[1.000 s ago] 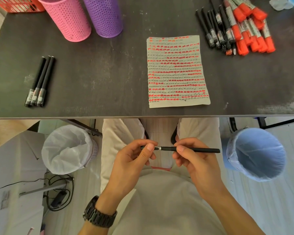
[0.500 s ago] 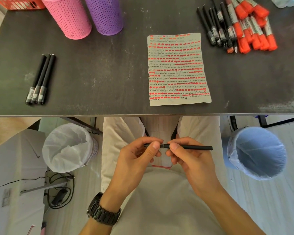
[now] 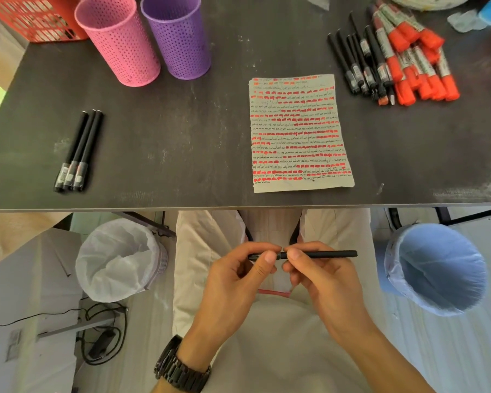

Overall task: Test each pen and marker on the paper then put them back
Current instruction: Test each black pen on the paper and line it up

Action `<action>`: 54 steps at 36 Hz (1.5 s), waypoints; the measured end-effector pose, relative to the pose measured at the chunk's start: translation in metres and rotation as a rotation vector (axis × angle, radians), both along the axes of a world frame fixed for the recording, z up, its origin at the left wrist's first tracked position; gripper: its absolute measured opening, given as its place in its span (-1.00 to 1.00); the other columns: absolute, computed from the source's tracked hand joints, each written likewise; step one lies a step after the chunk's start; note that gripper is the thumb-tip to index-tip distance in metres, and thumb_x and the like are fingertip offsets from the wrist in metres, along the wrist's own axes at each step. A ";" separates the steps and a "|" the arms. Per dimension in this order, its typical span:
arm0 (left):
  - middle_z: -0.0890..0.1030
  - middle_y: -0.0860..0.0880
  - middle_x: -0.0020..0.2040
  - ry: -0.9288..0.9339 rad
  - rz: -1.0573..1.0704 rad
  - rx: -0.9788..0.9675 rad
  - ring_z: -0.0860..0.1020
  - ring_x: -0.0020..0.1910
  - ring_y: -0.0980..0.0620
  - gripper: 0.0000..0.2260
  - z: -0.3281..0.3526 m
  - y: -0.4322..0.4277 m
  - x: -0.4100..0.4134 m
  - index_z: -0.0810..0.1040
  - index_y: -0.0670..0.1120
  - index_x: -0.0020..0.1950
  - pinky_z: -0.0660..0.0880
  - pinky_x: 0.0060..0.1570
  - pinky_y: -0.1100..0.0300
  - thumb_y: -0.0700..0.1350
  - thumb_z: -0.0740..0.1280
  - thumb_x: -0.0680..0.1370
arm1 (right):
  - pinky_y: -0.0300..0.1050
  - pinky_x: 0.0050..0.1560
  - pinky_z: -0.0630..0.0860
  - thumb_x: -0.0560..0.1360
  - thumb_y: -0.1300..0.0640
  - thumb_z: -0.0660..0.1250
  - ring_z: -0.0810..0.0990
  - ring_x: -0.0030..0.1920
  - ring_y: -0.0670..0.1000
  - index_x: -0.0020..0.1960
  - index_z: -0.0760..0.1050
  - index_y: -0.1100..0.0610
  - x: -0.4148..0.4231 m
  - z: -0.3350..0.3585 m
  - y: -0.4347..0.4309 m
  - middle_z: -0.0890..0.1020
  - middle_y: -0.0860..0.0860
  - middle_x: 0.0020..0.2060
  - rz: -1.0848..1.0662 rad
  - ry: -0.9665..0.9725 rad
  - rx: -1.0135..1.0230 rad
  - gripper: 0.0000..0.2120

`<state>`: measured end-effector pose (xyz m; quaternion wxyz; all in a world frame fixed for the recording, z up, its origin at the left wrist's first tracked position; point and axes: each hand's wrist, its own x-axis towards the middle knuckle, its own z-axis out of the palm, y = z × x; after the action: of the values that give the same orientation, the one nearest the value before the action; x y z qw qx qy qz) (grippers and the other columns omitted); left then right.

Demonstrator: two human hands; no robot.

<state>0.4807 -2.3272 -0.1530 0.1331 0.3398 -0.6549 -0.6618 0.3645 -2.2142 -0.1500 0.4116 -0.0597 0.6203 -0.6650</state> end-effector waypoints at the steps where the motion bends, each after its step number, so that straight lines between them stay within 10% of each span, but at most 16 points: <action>1: 0.71 0.06 -0.11 0.003 -0.001 -0.011 0.62 -0.18 -0.06 -0.86 0.000 0.000 -0.001 0.66 0.26 0.10 0.53 -0.24 0.21 0.15 0.35 0.58 | -0.18 -0.22 0.57 0.35 -0.10 0.52 0.65 -0.25 0.05 -0.06 0.71 0.09 -0.002 0.001 -0.001 0.70 0.16 -0.26 -0.002 -0.002 0.003 -0.71; 6: 0.70 0.13 -0.05 0.000 -0.019 -0.095 0.65 -0.13 0.07 -0.78 0.006 -0.007 -0.003 0.62 0.29 0.11 0.59 -0.15 0.08 0.27 0.32 0.52 | -0.20 -0.24 0.57 0.35 -0.10 0.58 0.66 -0.25 0.04 -0.06 0.71 0.09 -0.008 0.005 -0.007 0.70 0.17 -0.27 0.005 0.039 0.013 -0.71; 12: 0.63 0.21 0.03 -0.067 -0.083 -0.456 0.59 -0.11 0.10 -0.77 0.016 -0.026 0.004 0.63 0.27 0.15 0.41 -0.14 0.46 0.20 0.37 0.51 | -0.23 -0.23 0.59 0.33 -0.02 0.48 0.68 -0.26 0.01 -0.11 0.72 0.03 -0.010 0.014 -0.017 0.71 0.15 -0.28 0.068 0.136 -0.007 -0.81; 20: 0.58 0.17 0.03 -0.033 0.038 -1.115 0.53 -0.10 0.14 -0.83 0.021 -0.055 0.022 0.69 0.13 0.14 0.51 -0.17 0.22 0.09 0.33 0.64 | -0.29 -0.26 0.57 0.32 0.01 0.45 0.67 -0.29 -0.04 -0.16 0.70 -0.05 -0.006 0.035 -0.054 0.71 0.09 -0.30 0.230 0.304 -0.066 -0.89; 29: 0.61 0.23 -0.03 -0.096 0.248 -0.957 0.61 -0.08 0.20 -0.85 0.062 -0.110 0.053 0.72 0.17 0.06 0.49 -0.12 0.39 0.10 0.41 0.53 | -0.18 -0.06 0.60 0.44 0.03 0.51 0.70 -0.12 -0.07 -0.02 0.66 -0.17 -0.003 0.057 -0.124 0.73 -0.10 -0.14 0.492 0.512 -0.148 -0.85; 34: 0.61 0.21 -0.04 -0.242 0.563 -0.919 0.60 -0.08 0.25 -0.89 0.073 -0.167 0.084 0.72 0.13 0.03 0.45 -0.15 0.48 -0.03 0.46 0.53 | -0.39 0.15 0.41 0.49 -0.23 0.31 0.47 0.22 -0.25 0.23 0.47 -0.22 -0.001 0.045 -0.162 0.52 -0.37 0.15 0.567 0.968 -0.045 -0.67; 40: 0.60 0.12 0.01 -0.612 0.697 -0.898 0.57 -0.08 0.13 -0.81 0.061 -0.226 0.109 0.71 0.06 0.14 0.46 -0.07 0.20 0.04 0.37 0.60 | -0.15 0.27 0.50 0.53 -0.20 0.30 0.39 0.38 -0.05 0.32 0.48 -0.02 0.005 0.020 -0.189 0.47 -0.11 0.32 0.588 1.347 0.136 -0.56; 54: 0.55 0.22 -0.08 -0.701 0.623 -0.809 0.52 -0.13 0.24 -0.76 0.047 -0.236 0.098 0.69 0.16 0.09 0.41 -0.18 0.24 0.21 0.29 0.60 | -0.24 0.13 0.50 0.53 -0.11 0.39 0.39 0.40 -0.13 0.15 0.57 -0.08 0.001 0.013 -0.183 0.50 -0.22 0.30 0.567 1.313 0.115 -0.77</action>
<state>0.5790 -2.5632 -0.1058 0.2154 0.6348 -0.7287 -0.1403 0.3650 -2.3977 -0.1374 0.1128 -0.5845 0.7345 -0.3258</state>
